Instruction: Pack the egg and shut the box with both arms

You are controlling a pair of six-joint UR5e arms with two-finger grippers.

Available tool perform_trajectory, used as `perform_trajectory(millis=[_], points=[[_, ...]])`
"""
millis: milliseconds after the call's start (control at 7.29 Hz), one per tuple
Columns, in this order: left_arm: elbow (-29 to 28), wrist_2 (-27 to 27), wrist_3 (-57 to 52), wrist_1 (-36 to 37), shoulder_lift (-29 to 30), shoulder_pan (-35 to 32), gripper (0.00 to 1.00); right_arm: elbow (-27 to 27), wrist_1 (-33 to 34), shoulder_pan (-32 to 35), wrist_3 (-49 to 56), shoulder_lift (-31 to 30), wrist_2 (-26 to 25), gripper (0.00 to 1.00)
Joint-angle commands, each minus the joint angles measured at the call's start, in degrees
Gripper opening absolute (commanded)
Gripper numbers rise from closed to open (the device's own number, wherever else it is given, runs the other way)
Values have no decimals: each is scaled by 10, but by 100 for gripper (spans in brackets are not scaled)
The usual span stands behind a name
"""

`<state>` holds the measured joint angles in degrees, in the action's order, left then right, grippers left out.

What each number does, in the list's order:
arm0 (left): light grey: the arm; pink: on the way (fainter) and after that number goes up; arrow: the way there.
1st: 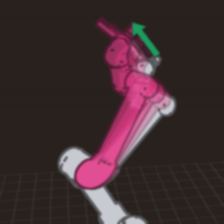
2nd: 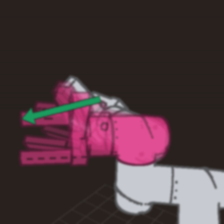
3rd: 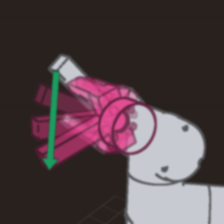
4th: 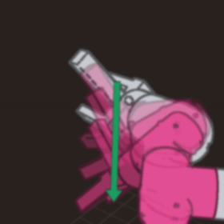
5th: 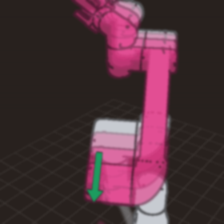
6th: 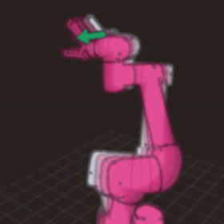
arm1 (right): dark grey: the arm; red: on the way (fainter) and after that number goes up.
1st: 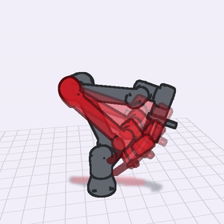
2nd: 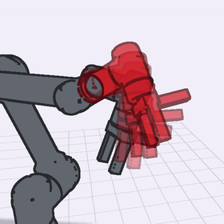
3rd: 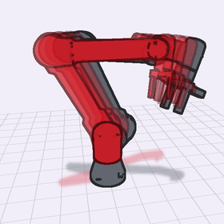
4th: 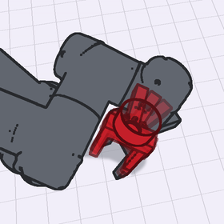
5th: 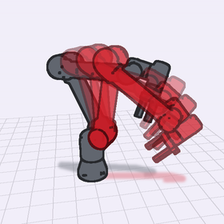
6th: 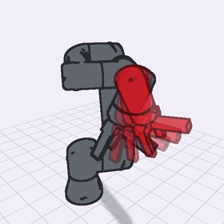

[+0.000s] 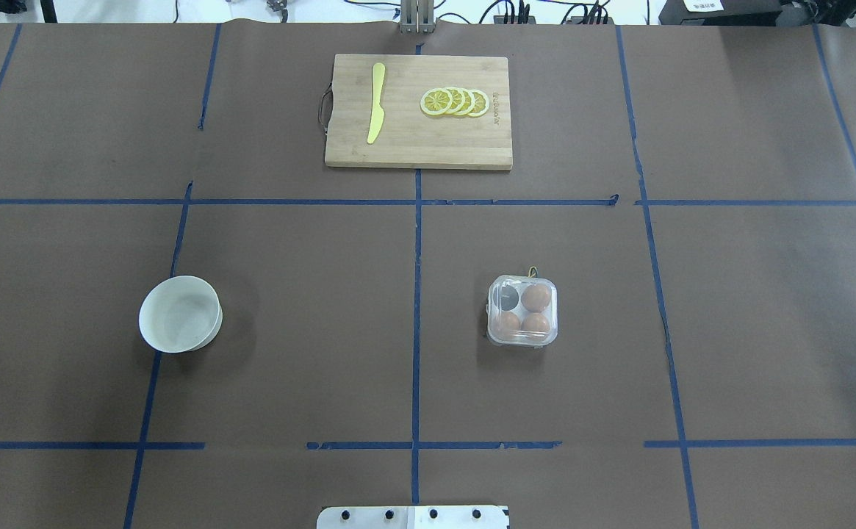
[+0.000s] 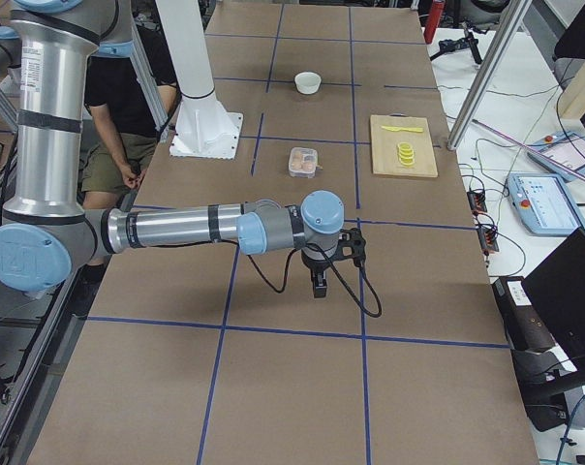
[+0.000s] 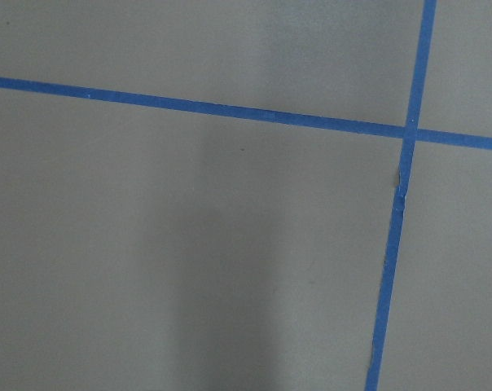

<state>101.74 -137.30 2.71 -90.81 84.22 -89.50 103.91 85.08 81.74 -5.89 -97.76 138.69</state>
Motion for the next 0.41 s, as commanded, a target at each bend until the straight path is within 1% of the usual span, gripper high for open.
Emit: perform_trajectory(millis=[0,137,275], points=[[0,3,0,3,-8,-1,100,1,-1,1,-1,3,0,100],[0,28,0,4,-8,-1,100,1,-2,4,-1,3,0,100],[5,31,-1,5,-8,-2,100,1,-2,9,-1,4,0,100]])
